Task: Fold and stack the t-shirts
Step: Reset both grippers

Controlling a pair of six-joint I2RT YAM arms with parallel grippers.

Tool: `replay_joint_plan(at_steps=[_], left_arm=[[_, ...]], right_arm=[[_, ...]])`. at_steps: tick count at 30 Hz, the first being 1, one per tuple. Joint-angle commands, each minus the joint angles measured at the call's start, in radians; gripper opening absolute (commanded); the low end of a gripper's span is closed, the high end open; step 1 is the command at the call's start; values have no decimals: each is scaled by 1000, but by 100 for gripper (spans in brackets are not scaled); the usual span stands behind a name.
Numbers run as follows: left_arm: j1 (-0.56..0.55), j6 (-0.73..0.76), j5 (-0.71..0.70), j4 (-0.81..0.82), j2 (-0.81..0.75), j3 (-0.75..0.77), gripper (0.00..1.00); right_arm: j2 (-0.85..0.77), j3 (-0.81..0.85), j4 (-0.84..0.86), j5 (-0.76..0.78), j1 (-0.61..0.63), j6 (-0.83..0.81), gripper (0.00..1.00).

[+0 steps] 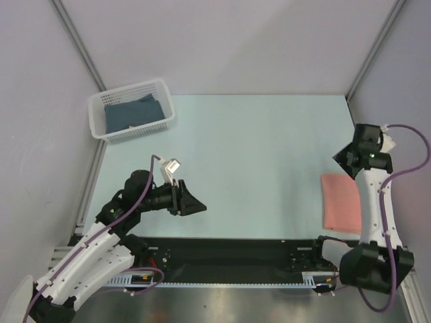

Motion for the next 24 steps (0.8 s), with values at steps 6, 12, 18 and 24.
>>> replay_joint_plan(at_steps=[6, 12, 18, 24], left_arm=[[15, -36, -106, -79, -168, -26, 67], [15, -158, -246, -67, -447, -169, 84], [15, -366, -475, -174, -743, -255, 100], [15, -436, -378, 46, -769, -362, 100]], right_arm=[[-230, -160, 249, -261, 556, 229, 77], [-538, -523, 445, -255, 906, 436, 100], [-888, -802, 521, -231, 1034, 650, 100], [-1082, -930, 492, -246, 1040, 707, 100]])
